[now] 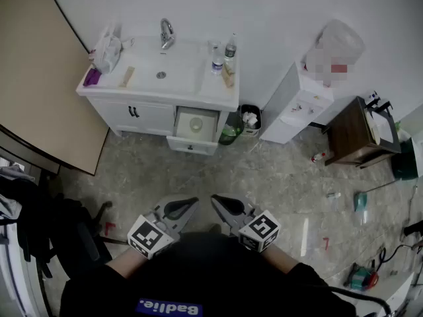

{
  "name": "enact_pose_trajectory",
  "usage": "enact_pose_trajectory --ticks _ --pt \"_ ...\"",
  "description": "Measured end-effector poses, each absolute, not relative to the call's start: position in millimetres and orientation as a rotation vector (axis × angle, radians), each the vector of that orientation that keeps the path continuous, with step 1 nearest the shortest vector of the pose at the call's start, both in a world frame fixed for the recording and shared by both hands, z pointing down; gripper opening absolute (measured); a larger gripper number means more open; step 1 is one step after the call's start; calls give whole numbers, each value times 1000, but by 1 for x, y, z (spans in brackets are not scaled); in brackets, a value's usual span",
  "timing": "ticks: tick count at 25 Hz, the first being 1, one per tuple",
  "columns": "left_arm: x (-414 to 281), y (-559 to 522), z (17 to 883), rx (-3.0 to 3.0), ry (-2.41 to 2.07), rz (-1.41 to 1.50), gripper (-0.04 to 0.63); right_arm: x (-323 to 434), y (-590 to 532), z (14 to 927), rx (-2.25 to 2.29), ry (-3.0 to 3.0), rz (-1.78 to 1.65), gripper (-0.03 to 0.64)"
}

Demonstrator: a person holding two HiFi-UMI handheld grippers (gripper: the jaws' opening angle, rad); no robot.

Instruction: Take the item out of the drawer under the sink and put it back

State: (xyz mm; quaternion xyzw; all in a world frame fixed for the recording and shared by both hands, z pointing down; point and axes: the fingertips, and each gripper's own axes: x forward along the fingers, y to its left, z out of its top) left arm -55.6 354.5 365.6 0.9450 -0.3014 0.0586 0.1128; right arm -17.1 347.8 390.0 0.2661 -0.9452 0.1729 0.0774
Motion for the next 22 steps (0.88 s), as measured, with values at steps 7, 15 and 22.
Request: enact_pose_trajectory --ticks 7,15,22 --pt "-54 353 367 2770 -886 176 6 -17 346 390 798 -2842 527 0" --pt "-38 351 361 2785 -898 191 6 1 344 384 814 -2855 522 2" --pt "-8 350 367 2767 -982 188 6 38 340 395 787 -2855 536 2"
